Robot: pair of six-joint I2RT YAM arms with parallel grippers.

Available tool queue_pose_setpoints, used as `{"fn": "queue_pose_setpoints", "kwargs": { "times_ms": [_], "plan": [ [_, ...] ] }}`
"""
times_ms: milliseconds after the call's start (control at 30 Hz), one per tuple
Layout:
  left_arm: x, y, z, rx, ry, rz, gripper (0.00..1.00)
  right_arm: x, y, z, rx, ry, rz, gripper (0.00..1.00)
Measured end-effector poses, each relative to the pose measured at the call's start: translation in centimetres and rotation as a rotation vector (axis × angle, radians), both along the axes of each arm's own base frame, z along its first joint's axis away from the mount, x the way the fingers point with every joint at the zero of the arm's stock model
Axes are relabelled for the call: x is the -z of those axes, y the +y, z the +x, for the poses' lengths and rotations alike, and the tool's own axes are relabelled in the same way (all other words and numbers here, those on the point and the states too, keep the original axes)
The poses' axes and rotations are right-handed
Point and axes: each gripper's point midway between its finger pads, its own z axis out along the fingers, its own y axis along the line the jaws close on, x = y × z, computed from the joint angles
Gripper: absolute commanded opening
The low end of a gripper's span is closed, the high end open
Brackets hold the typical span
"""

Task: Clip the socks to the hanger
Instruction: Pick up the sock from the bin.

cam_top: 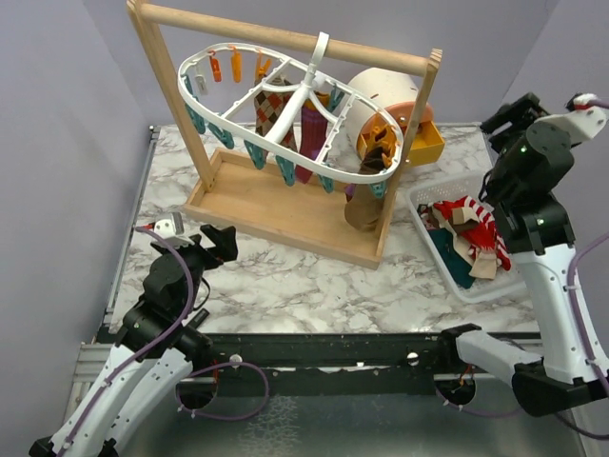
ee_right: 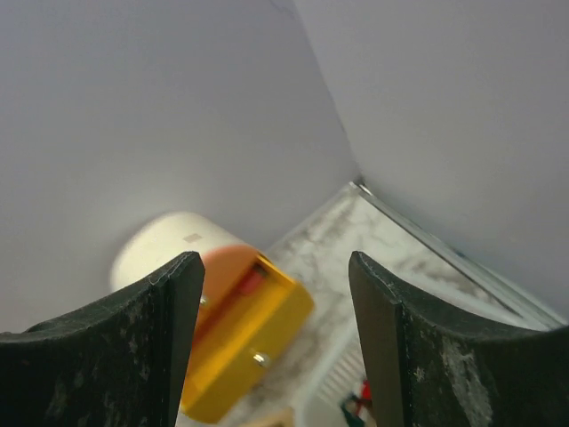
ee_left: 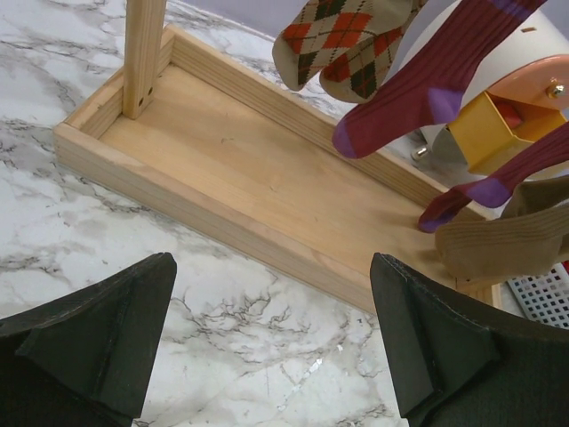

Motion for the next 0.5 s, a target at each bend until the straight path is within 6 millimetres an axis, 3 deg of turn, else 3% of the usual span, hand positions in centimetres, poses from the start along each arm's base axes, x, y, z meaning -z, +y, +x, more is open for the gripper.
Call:
{"fn": "queue_pose_setpoints", "kwargs": {
  "times_ms": [67, 167, 300, 367, 500],
  "plan": [
    [-0.2, 0.0, -0.1, 0.002, -0.007, -0.008, 0.99, 4.8, -1.5, 0.4, 0.021, 0.092, 0.014, 0.71],
    [-0.4, 0.0, -0.4, 0.010, -0.015, -0.021, 0.99, 13.7, -3.0, 0.8, 0.040, 0.280, 0.039, 0.72],
    [-0.5, -0.2, -0.5, 0.020, -0.019, -0.031, 0.99, 24.7, -3.8, -0.2, 0.028, 0.525, 0.093, 0.72],
    [-0.5, -0.3, -0.5, 0.026, -0.020, -0.033, 0.99, 28.5, -4.3, -1.1, 0.034, 0.602, 0.138, 0.72],
    [-0.6, -0.5, -0.6, 0.036, -0.020, -0.036, 0.99, 32.4, -5.3, -1.8, 0.062, 0.670, 0.231, 0.73]
  ]
}}
